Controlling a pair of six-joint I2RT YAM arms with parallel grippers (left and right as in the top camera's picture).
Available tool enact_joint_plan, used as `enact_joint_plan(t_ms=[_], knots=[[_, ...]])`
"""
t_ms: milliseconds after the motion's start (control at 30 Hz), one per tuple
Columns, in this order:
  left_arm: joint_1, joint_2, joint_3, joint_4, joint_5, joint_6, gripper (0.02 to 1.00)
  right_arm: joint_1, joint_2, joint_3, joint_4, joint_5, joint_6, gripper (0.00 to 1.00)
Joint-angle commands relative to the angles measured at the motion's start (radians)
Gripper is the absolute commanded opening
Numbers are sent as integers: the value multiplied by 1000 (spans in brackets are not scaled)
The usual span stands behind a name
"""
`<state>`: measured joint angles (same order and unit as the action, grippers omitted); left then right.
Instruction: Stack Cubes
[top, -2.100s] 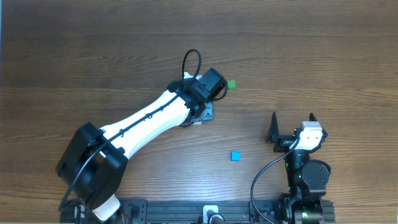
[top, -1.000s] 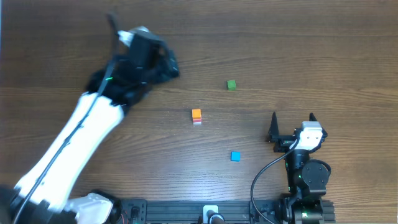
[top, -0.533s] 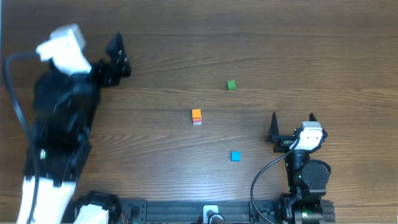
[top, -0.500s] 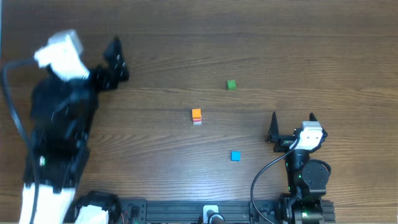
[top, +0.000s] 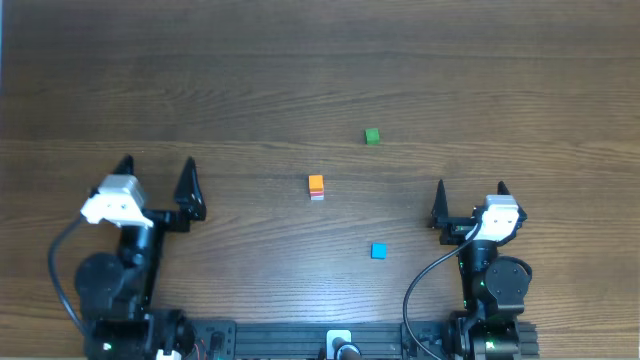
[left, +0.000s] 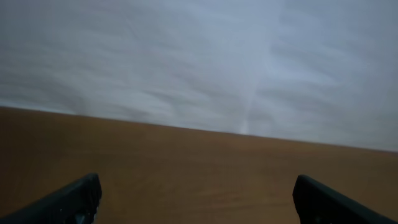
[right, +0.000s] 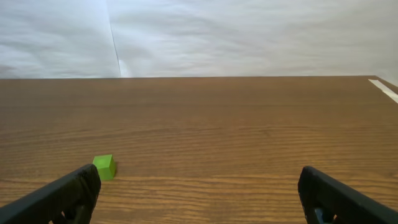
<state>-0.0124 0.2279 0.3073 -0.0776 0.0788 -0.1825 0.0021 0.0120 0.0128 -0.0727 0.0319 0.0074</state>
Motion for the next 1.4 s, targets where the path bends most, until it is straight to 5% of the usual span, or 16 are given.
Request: enact_joint_plan(t_ms=[33,1400], knots=[[12,-111,-98,13,60,19,996,-5,-7,-8,2,-9,6,991],[-3,-225,-301,17,88,19,1000,-5,-7,-8,2,-9,6,993]])
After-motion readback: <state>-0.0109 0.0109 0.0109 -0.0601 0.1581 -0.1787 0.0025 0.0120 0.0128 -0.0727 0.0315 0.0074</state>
